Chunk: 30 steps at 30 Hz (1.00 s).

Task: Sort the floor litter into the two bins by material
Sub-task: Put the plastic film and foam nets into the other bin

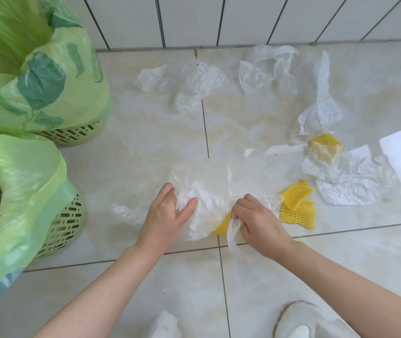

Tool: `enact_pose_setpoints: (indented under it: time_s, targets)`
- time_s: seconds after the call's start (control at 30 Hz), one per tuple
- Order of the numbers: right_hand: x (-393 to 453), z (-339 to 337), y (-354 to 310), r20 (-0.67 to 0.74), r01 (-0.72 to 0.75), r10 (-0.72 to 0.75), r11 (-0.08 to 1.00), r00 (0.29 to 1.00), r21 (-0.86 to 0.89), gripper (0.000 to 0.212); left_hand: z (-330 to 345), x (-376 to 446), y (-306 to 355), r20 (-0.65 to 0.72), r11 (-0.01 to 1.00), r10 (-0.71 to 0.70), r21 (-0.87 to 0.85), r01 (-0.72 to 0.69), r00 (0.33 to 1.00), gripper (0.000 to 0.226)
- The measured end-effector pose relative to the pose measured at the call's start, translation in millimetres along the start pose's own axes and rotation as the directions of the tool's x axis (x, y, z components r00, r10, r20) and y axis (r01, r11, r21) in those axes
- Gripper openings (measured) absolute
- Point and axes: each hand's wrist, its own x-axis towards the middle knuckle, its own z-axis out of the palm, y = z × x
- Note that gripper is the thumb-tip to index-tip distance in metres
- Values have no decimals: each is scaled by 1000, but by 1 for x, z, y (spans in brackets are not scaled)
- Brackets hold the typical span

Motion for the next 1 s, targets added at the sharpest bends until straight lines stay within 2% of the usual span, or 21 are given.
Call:
enact_pose_setpoints:
  time_s: [0.13, 0.2, 0.33, 0.43, 0.53, 0.6, 0.67, 0.83, 1.0]
  targets:
    - [-14, -19, 6, -8, 1, -2, 993, 1000, -118, 20, -14, -9, 1, 2, 996, 71, 52, -71, 997, 58]
    - [-24, -26, 5, -45, -39, 33, 990, 998, -134, 18, -28, -15, 1, -50, 991, 93, 99, -87, 994, 58]
    - [-49, -23, 10, -123, -177, 163, 978, 979, -111, 17, -51, -27, 1, -111, 987, 21, 162, -3, 994, 65]
    - [-62, -22, 17, -135, -225, 213, 971, 968, -83, 26, -62, -39, 7, -109, 980, 22, 200, 0, 994, 63]
    - [-63, -25, 17, -153, -288, 277, 956, 949, -54, 20, -71, -42, 18, -134, 975, 65, 218, -34, 989, 66]
    - [-58, -27, 14, -158, -316, 308, 949, 938, -25, 21, -78, -39, 27, -135, 961, 120, 265, -81, 984, 59]
    - [-49, -29, 14, -156, -309, 300, 950, 941, -37, 21, -79, -33, 31, -143, 957, 140, 272, -97, 980, 40]
    - [-24, -38, 27, -207, -369, 354, 929, 912, -36, 21, -63, -4, 18, -59, 966, 71, 251, -54, 996, 11]
    - [-3, -45, 41, -209, -353, 334, 934, 919, -62, 19, -49, 13, 9, 3, 974, 11, 226, -11, 1000, 16]
